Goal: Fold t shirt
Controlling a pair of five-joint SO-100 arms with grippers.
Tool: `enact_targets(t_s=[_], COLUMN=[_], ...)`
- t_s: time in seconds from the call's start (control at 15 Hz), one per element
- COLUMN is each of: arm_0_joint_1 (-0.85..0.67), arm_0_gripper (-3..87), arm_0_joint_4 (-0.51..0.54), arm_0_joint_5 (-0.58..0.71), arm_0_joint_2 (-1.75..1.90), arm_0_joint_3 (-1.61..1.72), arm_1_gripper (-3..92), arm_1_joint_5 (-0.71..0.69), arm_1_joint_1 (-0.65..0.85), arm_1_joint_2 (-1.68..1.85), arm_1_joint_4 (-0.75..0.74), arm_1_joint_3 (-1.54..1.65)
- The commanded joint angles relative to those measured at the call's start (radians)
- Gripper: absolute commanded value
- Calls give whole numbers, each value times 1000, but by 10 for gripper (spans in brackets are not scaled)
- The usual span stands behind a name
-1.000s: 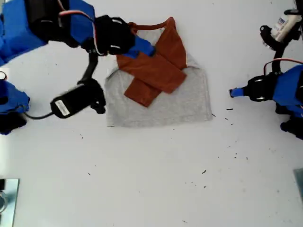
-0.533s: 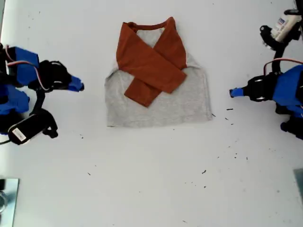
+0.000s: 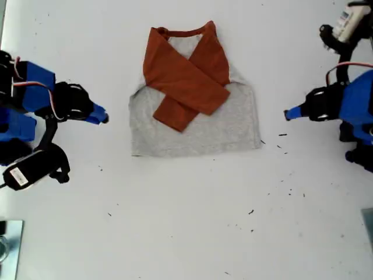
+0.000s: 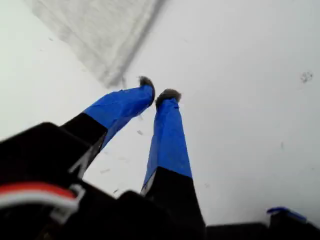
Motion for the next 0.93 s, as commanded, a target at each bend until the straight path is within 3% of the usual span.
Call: enact_targets(t_s=[0.0, 0.2, 0.47, 0.73, 0.87], arm_0_joint_1=[69, 104, 135, 137, 114], arm_0_gripper=[292, 311, 313, 313, 203], arm_0_joint_4=[166, 201, -35, -227, -267], arm_0_joint_5=[35, 40, 0, 6, 28], arm_0_joint_2=[-272, -390, -425, -637, -822], arm_0_joint_3=[-541, -621, -310, -252, -330], arm_1_gripper=[272, 309, 281, 268, 147], arm_1_joint_5=[-52, -72, -48, -29, -21], arm_1_joint_1=[-57, -91, -97, -121, -132], arm_1_joint_2=[-488, -765, -822, -1063, -1146], arm_1_joint_4=[71, 155, -135, -347, -405], arm_1_joint_3=[-569, -815, -509, -425, -411])
